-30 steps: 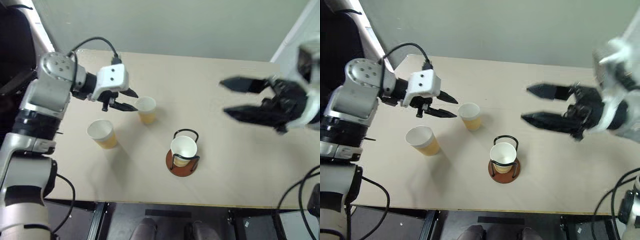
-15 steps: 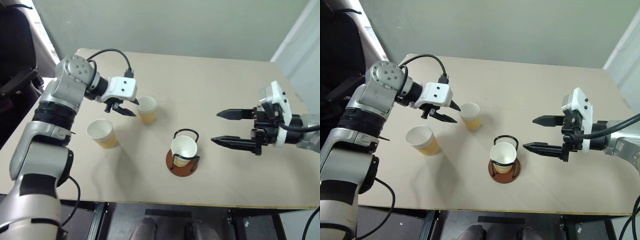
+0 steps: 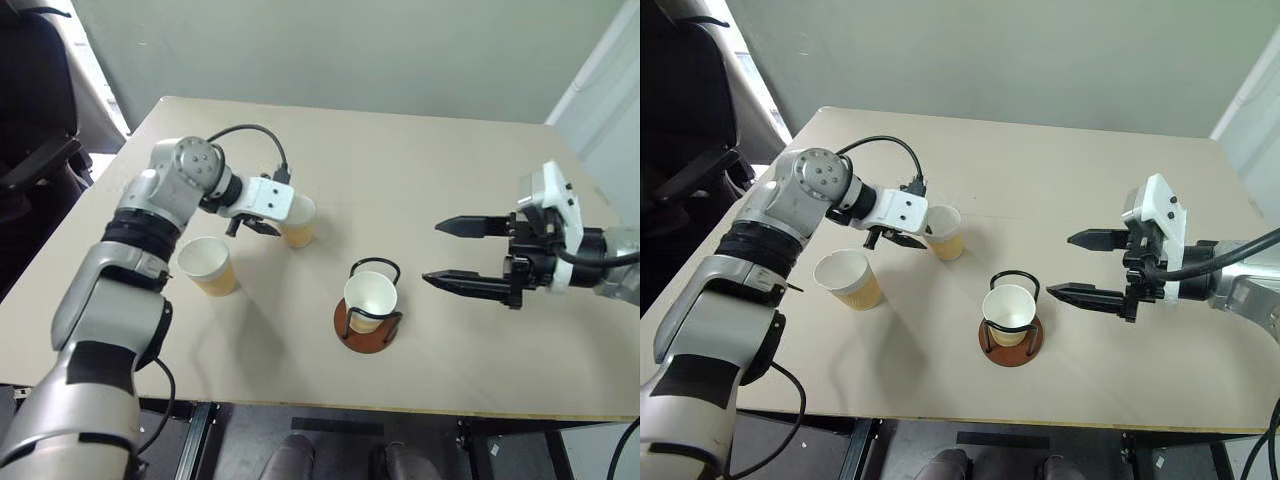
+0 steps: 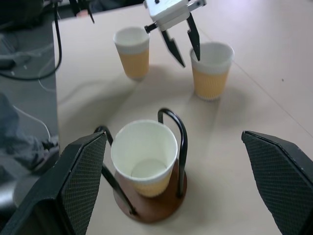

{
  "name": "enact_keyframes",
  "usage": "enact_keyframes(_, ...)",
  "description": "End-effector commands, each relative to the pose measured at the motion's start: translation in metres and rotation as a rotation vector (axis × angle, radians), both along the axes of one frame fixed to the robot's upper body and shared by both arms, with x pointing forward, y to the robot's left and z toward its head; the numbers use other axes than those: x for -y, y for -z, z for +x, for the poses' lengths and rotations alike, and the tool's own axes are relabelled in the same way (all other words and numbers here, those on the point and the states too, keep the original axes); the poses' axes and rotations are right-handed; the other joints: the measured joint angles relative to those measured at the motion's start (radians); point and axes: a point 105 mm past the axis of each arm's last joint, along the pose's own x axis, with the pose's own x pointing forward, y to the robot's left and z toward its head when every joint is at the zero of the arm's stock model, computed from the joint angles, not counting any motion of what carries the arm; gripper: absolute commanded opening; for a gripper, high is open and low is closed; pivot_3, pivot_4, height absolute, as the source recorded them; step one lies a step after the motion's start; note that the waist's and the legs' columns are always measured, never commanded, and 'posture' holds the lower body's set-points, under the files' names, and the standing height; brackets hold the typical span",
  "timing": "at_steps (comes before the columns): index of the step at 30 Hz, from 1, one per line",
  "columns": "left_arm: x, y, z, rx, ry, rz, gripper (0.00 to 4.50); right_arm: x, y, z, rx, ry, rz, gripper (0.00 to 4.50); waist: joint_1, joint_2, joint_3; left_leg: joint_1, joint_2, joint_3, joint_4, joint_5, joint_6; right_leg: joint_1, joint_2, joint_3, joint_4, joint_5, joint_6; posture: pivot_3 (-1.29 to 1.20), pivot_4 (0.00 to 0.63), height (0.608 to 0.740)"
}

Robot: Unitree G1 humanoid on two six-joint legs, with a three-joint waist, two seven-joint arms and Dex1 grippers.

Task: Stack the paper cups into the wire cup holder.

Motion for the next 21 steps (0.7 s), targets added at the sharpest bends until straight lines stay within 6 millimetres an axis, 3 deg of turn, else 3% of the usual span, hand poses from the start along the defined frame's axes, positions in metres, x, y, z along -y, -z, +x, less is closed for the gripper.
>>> enact_keyframes(1, 0.005, -0.011, 0.000, 0.031, 0.024, -0.016, 0.03, 0.001, -0.007, -0.002, 0.062, 0.016, -0.014, 4.50, 0.000, 0.000, 0.000, 0.000, 0.000, 0.000, 0.000, 0.000, 0.000, 0.000, 0.000, 0.000, 0.000, 0.000, 0.000, 0.00, 0.150, 0.740)
enact_keyframes(8, 0.008, -0.015, -0.006, -0.013, 0.049, -0.046, 0.03, 0.003, -0.008, 0.000, 0.069, 0.026, -0.016, 4.50, 0.000, 0.000, 0.000, 0.000, 0.000, 0.001, 0.000, 0.000, 0.000, 0.000, 0.000, 0.000, 0.000, 0.000, 0.000, 0.00, 0.150, 0.740)
enact_keyframes(12, 0.028, -0.045, -0.024, -0.086, 0.154, -0.190, 0.03, 0.004, -0.015, -0.003, 0.076, 0.011, 0.007, 4.50, 0.001, 0.000, 0.000, 0.000, 0.000, 0.001, 0.001, 0.000, 0.000, 0.000, 0.000, 0.000, 0.000, 0.000, 0.000, 0.00, 0.150, 0.740)
enact_keyframes(17, 0.055, -0.096, -0.060, -0.141, 0.302, -0.362, 0.03, 0.002, -0.032, -0.023, 0.064, -0.104, 0.087, 4.50, 0.006, 0.000, 0.000, -0.006, -0.001, 0.001, 0.003, 0.000, 0.000, -0.003, 0.000, -0.001, 0.000, 0.001, 0.002, 0.00, 0.150, 0.740)
enact_keyframes(21, 0.065, -0.109, -0.090, -0.204, 0.421, -0.354, 0.03, 0.010, -0.035, -0.033, 0.056, -0.129, 0.086, 4.50, 0.005, 0.000, 0.000, -0.005, -0.001, 0.003, 0.001, 0.000, 0.000, -0.003, 0.001, 0.000, -0.001, 0.001, 0.002, 0.00, 0.150, 0.740)
